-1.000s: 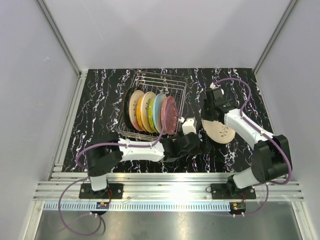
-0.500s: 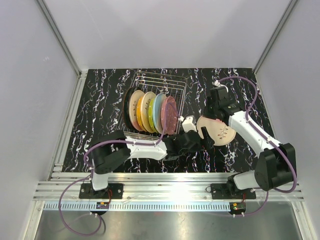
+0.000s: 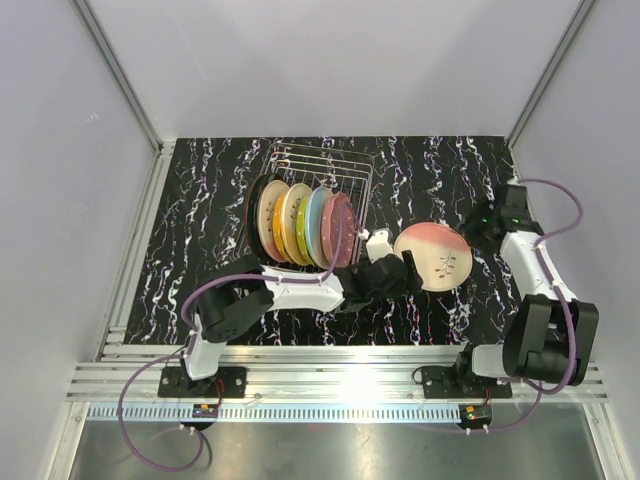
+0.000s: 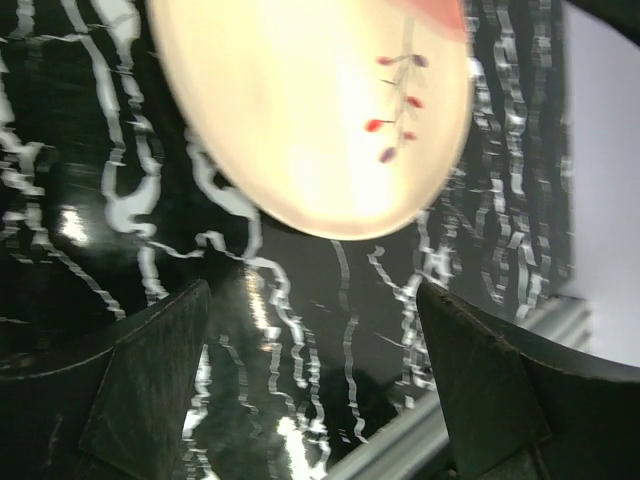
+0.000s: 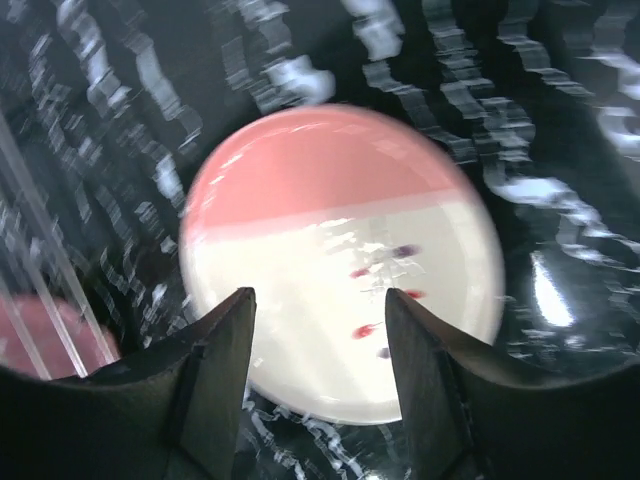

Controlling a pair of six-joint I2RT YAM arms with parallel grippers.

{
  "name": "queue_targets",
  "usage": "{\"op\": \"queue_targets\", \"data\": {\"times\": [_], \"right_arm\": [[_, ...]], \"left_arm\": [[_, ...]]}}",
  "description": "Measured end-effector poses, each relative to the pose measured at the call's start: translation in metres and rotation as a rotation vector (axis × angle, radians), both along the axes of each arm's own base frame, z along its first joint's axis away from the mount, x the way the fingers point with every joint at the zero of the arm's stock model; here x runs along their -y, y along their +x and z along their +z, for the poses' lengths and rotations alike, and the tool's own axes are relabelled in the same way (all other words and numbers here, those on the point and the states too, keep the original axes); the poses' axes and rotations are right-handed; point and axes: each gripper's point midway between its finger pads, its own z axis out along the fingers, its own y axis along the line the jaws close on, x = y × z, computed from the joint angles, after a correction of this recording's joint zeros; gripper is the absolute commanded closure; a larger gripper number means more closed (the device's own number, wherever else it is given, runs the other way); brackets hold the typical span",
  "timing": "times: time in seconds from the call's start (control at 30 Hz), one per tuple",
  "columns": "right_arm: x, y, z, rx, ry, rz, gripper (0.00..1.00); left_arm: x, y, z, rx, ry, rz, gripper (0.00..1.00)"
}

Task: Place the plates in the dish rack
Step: Grab a plate with the right arm

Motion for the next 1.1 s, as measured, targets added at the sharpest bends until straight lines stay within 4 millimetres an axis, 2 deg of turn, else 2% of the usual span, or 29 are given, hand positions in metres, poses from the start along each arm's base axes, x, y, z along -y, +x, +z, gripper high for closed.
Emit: {"op": "queue_targets", "data": {"times": [0.07, 0.13, 0.27, 0.37, 0.5, 0.57, 0.77, 0.93, 1.07, 1.1], "right_arm": [[0.032, -0.01, -0.011, -0.018, 0.041, -0.101, 0.38], [0.055, -0.021, -0.023, -0.038, 0.069, -0.188, 0.38], [0.078, -0.045, -0.045, -0.067, 0.116, -0.309, 0.41], [0.088, -0.058, -0.059, -0.085, 0.144, -0.378, 0.43], [0.082, -0.06, -0.072, -0.087, 0.195, -0.387, 0.46], [0.078, -0.06, -0.078, -0.089, 0.218, -0.384, 0.48], [0.064, -0.064, -0.095, -0.099, 0.293, -0.384, 0.53], [0.06, -0.057, -0.098, -0.07, 0.325, -0.36, 0.59], [0.057, -0.053, -0.101, -0.052, 0.338, -0.341, 0.79], [0.057, -0.052, -0.102, -0.051, 0.341, -0.338, 0.92]], "left_arm": [[-0.005, 0.004, -0.003, 0.001, 0.043, 0.008, 0.14], [-0.004, 0.009, 0.003, 0.013, 0.06, 0.01, 0.14], [-0.003, 0.019, 0.015, 0.032, 0.078, 0.012, 0.14], [-0.009, 0.025, 0.013, 0.03, 0.104, 0.012, 0.18], [-0.02, 0.036, -0.006, -0.001, 0.149, 0.011, 0.28], [-0.018, 0.039, -0.01, -0.015, 0.147, 0.002, 0.37], [-0.019, 0.048, -0.022, -0.055, 0.172, -0.022, 0.42], [-0.02, 0.06, -0.034, -0.078, 0.2, -0.022, 0.46], [-0.02, 0.065, -0.042, -0.095, 0.209, -0.022, 0.48], [-0.02, 0.066, -0.042, -0.098, 0.206, -0.022, 0.47]]}}
